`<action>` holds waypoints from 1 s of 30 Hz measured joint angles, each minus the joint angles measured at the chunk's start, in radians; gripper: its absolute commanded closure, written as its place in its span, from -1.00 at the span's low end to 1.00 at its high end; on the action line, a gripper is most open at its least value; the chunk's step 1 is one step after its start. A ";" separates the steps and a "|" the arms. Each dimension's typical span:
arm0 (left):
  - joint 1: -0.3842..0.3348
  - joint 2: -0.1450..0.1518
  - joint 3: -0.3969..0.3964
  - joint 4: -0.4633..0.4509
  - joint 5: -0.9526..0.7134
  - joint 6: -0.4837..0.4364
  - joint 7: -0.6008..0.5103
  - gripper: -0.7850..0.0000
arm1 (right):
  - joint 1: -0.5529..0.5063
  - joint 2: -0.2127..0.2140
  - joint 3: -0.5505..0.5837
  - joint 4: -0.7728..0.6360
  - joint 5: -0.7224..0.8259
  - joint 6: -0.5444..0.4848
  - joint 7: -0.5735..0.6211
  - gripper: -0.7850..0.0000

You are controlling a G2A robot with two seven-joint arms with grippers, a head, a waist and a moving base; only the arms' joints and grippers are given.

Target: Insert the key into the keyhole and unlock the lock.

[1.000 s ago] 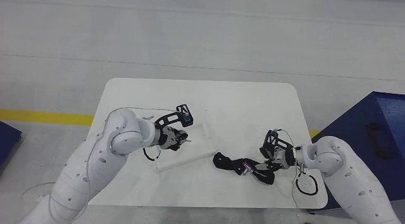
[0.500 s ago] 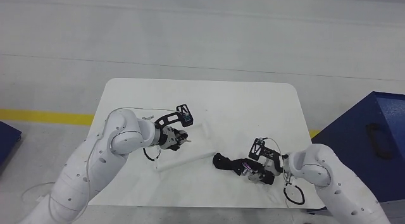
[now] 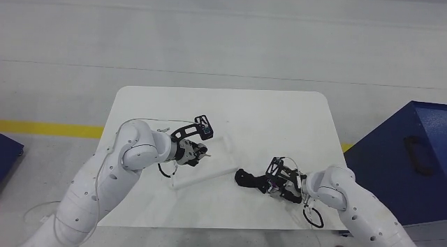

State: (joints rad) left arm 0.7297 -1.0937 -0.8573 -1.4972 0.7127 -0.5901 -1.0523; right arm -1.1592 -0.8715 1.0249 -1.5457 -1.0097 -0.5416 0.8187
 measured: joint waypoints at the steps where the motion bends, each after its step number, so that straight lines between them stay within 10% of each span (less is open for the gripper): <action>1: 0.000 0.000 0.000 0.000 0.000 0.000 0.000 1.00 | 0.003 -0.001 -0.003 0.004 0.000 0.000 0.002 0.11; 8: 0.000 0.000 0.000 0.000 0.000 0.000 0.000 1.00 | 0.028 -0.012 -0.026 0.033 0.012 0.003 0.018 1.00; 30: 0.000 0.000 0.000 0.000 0.000 0.000 0.000 1.00 | 0.051 -0.011 0.041 0.094 0.179 -0.099 -0.003 1.00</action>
State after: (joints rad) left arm 0.7297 -1.0937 -0.8573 -1.4972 0.7127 -0.5901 -1.0523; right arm -1.1082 -0.8820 1.0655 -1.4519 -0.8310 -0.6406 0.8160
